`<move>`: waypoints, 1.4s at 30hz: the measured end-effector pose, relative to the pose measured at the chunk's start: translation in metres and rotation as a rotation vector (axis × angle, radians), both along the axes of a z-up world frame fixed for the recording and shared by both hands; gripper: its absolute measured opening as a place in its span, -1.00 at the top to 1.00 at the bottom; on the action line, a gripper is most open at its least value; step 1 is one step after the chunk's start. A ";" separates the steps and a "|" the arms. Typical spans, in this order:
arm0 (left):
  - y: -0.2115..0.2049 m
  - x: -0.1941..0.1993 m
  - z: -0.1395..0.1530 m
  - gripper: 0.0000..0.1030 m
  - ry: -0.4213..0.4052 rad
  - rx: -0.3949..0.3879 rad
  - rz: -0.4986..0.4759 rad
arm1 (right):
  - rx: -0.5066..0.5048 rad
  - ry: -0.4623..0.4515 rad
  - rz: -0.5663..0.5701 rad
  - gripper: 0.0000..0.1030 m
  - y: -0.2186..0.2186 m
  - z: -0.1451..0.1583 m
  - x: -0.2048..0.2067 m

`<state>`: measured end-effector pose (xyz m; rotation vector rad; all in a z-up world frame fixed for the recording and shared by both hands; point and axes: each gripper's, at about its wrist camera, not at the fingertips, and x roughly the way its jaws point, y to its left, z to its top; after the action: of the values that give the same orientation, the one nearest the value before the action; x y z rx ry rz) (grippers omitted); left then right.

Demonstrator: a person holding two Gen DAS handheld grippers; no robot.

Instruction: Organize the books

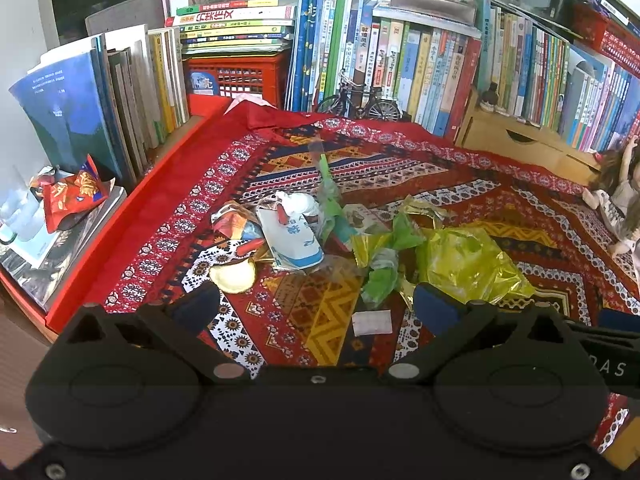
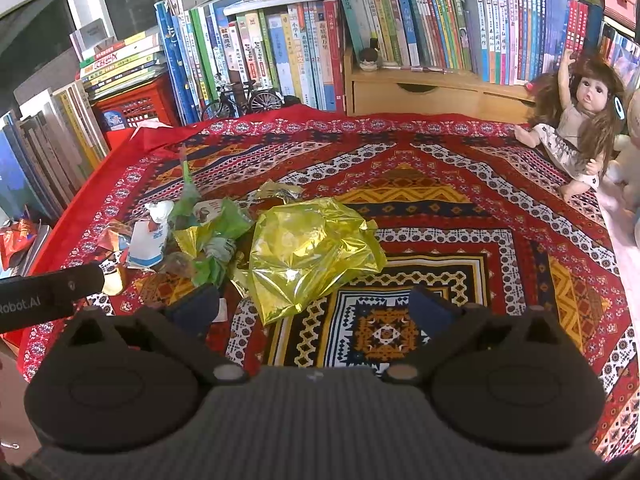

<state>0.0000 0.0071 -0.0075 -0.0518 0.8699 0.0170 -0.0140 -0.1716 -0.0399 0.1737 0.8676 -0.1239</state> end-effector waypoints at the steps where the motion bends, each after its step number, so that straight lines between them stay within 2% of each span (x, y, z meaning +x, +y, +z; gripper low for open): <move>1: 0.001 0.000 0.000 -1.00 -0.002 -0.003 0.000 | 0.000 0.001 -0.001 -1.00 0.000 0.000 0.001; 19: 0.003 0.008 -0.006 -0.99 0.006 0.004 0.005 | 0.001 0.020 0.000 -1.00 -0.001 -0.007 0.009; 30: 0.005 0.028 -0.017 -0.90 0.043 -0.026 0.013 | 0.026 0.060 0.034 -0.98 -0.013 -0.016 0.033; 35: 0.003 0.046 -0.024 -0.82 0.057 -0.057 0.001 | 0.099 0.099 0.005 -0.93 -0.026 -0.031 0.055; 42: -0.005 0.070 -0.048 -0.68 0.106 -0.072 0.021 | 0.126 0.162 -0.014 -0.84 -0.037 -0.066 0.087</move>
<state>0.0702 0.0024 -0.0553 -0.1281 0.9758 0.0083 0.0728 -0.2081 -0.1064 0.2911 1.0368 -0.0976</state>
